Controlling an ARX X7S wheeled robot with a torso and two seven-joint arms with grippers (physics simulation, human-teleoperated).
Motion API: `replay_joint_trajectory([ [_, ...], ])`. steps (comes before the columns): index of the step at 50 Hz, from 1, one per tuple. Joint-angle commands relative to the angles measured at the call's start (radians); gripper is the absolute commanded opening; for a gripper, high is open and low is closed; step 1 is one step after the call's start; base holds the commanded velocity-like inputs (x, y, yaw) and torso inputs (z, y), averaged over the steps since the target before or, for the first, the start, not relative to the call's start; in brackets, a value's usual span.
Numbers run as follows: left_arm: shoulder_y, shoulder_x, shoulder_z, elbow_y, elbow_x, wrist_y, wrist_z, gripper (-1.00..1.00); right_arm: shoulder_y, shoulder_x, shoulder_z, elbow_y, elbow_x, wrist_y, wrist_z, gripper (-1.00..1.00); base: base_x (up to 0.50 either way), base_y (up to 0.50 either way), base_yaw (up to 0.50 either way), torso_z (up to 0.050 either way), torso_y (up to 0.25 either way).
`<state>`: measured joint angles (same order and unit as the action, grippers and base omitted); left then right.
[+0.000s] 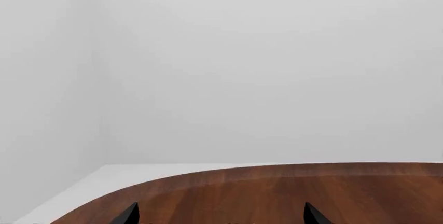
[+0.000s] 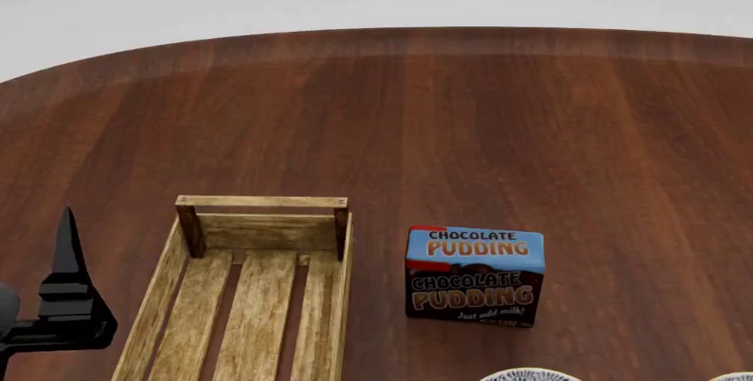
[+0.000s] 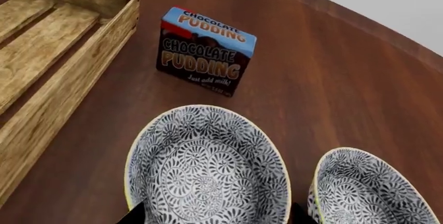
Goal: Stack the left bowl on the right bowl and place them in the tray.
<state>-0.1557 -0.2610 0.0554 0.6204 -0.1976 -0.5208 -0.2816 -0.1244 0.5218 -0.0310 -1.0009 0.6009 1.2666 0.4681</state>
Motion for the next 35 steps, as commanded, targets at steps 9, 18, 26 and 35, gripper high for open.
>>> replay_joint_trajectory([
  [9,0.019,-0.008,0.002,-0.025,0.001,0.054,0.0,1.0,0.084,0.018,-0.161,0.061,0.058,0.056,0.014,1.0,0.0,0.0,0.0,0.0,0.0],
  [18,0.024,-0.011,0.005,-0.042,-0.002,0.075,0.003,1.0,0.132,0.015,-0.204,0.12,0.047,0.051,0.007,1.0,0.0,0.0,0.0,0.0,0.0],
  [26,0.025,-0.021,0.01,-0.021,0.005,0.065,-0.006,1.0,0.154,0.023,-0.26,0.18,0.014,0.008,-0.003,1.0,0.0,0.0,0.0,0.0,0.0],
  [35,0.025,-0.022,0.015,-0.023,0.003,0.064,-0.011,1.0,0.186,0.028,-0.291,0.232,0.007,-0.003,-0.021,1.0,0.0,0.0,0.0,0.0,0.0],
])
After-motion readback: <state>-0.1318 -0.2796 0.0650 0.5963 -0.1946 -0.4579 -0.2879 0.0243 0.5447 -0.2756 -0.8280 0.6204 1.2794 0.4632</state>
